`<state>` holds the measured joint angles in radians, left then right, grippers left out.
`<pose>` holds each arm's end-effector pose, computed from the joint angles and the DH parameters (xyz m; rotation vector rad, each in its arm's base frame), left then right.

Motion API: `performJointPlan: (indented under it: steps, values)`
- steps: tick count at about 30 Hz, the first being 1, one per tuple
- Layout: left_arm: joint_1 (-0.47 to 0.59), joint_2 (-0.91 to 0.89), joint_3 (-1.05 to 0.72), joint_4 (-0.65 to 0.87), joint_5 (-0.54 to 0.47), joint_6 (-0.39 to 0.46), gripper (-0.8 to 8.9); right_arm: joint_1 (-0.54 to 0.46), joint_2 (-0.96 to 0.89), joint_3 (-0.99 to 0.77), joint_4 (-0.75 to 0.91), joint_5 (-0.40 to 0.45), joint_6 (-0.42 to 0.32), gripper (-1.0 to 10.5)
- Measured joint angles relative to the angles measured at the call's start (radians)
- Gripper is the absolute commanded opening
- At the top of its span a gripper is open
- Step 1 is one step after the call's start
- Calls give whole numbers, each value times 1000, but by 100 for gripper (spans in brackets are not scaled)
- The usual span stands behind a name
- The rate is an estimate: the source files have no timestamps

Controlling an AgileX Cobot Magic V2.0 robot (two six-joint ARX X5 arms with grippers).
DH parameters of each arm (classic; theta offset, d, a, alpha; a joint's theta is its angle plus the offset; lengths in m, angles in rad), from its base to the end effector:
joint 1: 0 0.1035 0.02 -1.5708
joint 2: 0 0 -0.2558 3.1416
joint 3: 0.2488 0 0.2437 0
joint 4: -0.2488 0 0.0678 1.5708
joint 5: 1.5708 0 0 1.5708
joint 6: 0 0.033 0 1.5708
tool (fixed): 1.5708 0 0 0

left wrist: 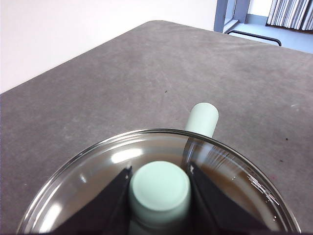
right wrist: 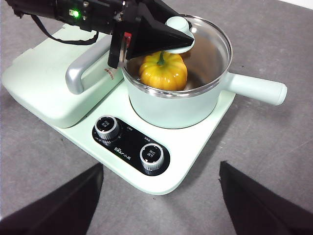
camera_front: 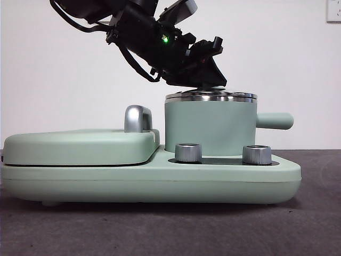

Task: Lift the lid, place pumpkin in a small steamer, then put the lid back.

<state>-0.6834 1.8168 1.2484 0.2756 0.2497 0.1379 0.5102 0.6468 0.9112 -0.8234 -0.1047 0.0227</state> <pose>0.3121 -0.2647 0.2462 0.1922 0.2323 -0.9459 0.0973 0.0584 0.3239 -0.0929 0.5627 0.5921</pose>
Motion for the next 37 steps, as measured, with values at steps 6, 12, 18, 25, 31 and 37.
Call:
performJointPlan:
  steps: [6, 12, 18, 25, 31, 37]
  values:
    - [0, 0, 0, -5, 0, -1, 23, 0, 0, 0, 0, 0, 0, 368]
    - [0, 0, 2, -7, 0, -6, 213, 0, 0, 0, 0, 0, 0, 368]
    - [-2, -14, 2, -36, 0, -7, 314, 0, 0, 0, 0, 0, 0, 368]
    - [5, -135, 2, -164, 0, -31, 312, 0, 0, 0, 0, 0, 0, 368]
    - [40, -303, 2, -465, 0, -85, 311, 0, 0, 0, 0, 0, 0, 369]
    - [92, -446, -10, -740, 0, -138, 307, 0, 29, 0, 5, 0, 0, 369]
